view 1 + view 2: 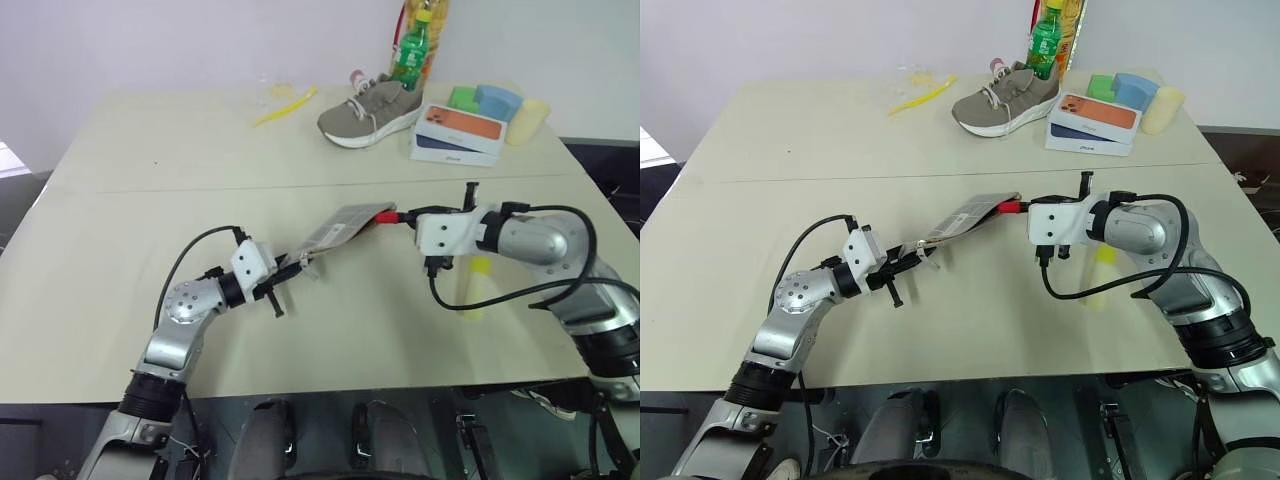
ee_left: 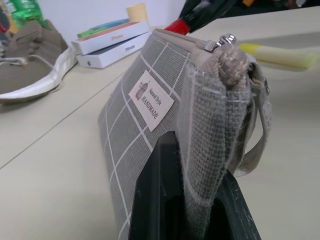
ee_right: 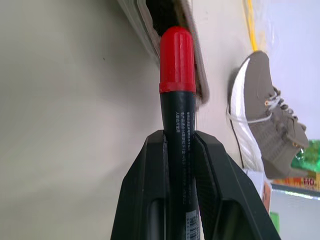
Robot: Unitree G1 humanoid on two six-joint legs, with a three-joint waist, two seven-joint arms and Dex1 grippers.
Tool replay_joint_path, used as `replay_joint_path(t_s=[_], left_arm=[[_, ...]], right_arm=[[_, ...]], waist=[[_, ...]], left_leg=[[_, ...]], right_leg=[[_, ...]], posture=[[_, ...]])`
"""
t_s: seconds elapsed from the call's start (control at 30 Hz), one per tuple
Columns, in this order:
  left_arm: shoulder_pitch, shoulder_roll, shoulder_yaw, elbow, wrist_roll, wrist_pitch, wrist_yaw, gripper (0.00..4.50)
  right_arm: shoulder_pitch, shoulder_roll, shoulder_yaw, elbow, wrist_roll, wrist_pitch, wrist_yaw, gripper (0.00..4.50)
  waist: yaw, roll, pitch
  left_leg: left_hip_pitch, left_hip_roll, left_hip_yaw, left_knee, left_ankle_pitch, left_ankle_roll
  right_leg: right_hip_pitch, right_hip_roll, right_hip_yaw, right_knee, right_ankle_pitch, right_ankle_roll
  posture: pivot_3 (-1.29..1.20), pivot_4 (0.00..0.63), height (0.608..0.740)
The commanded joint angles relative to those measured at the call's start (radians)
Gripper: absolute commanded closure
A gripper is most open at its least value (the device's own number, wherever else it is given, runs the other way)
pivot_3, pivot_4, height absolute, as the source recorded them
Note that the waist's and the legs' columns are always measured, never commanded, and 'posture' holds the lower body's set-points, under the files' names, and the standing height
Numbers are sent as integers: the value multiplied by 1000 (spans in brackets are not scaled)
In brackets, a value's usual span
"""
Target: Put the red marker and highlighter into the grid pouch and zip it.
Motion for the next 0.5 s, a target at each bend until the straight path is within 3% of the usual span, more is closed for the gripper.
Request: replay_joint_path(t_s=[0.03,0.5], left_arm=[[4,7,-9,-73,1,14,1,4500],[-70,63,-50,-87,1,44,-89,4500]], right_arm=[[-24,-20,0,-19,-19,-36,13,4295],[-6,42,81,-196,25,-54,129,4295]], waist=[[0,0,0],[0,0,0]], left_leg=[[0,0,0,0,0,0],[0,0,0,0,0,0]], right_leg=[[0,0,0,0,0,0],[0,0,0,0,0,0]], posture=[[0,150,740],[0,150,740]])
